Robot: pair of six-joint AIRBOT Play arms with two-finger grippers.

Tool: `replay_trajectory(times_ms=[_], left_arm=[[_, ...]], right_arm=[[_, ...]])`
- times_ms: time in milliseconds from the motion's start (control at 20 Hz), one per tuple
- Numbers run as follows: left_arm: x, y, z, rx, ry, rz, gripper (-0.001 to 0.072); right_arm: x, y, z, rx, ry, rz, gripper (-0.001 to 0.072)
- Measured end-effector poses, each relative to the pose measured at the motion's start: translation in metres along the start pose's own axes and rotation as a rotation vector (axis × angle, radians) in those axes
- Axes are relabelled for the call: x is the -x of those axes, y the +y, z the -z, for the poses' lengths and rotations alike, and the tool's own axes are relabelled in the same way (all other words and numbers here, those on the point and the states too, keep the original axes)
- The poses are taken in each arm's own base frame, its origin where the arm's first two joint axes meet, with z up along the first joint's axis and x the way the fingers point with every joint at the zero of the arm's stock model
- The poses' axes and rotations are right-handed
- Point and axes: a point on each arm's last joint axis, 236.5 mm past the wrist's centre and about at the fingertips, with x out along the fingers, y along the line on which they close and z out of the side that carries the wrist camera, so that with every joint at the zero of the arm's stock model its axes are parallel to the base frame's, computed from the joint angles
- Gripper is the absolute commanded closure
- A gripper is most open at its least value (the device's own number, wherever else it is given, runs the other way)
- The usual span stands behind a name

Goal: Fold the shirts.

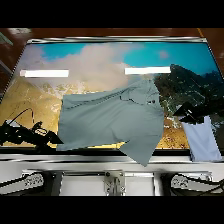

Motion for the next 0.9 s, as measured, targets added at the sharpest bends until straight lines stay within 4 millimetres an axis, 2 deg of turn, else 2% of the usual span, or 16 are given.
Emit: replay_trajectory(times_ms=[50, 150, 200, 250, 300, 500, 550, 650, 750, 900], left_arm=[[-0.002, -0.001, -0.001, 0.003, -0.004, 0.004, 0.0303], [-0.006, -0.002, -0.007, -0.001, -0.029, 0.000, 0.0400], [-0.008, -0.004, -0.009, -0.003, -0.038, 0.000, 0.0529], [-0.009, -0.004, -0.013, -0.009, -0.055, -0.007, 0.0620], [-0.010, -0.005, -0.014, -0.014, -0.060, -0.010, 0.0662], [-0.013, -0.011, -0.012, -0.068, -0.051, -0.008, 0.0662], [-0.013, -0.012, -0.011, -0.082, -0.048, -0.008, 0.0661], [-0.011, -0.014, -0.010, -0.105, -0.055, -0.008, 0.0662], [-0.006, -0.019, -0.010, -0.130, -0.071, -0.004, 0.0662], [0.003, -0.025, -0.012, -0.164, -0.104, -0.003, 0.0662]], right_arm=[[0.000, 0.000, 0.000, -0.001, 0.001, 0.001, 0.0155], [0.000, -0.004, 0.001, -0.009, 0.006, 0.015, 0.0155], [-0.001, -0.006, 0.002, -0.018, 0.009, 0.023, 0.0155], [-0.003, -0.009, 0.005, -0.028, 0.018, 0.032, 0.0126], [-0.006, -0.011, 0.009, -0.036, 0.031, 0.035, 0.0032], [-0.039, -0.018, 0.037, -0.100, 0.103, -0.004, 0.0035], [-0.048, -0.019, 0.044, -0.114, 0.115, -0.014, 0.0082], [-0.064, -0.023, 0.057, -0.141, 0.134, -0.026, 0.0094], [-0.075, -0.027, 0.066, -0.165, 0.144, -0.031, 0.0094], [-0.089, -0.026, 0.069, -0.200, 0.124, -0.058, 0.0094]])
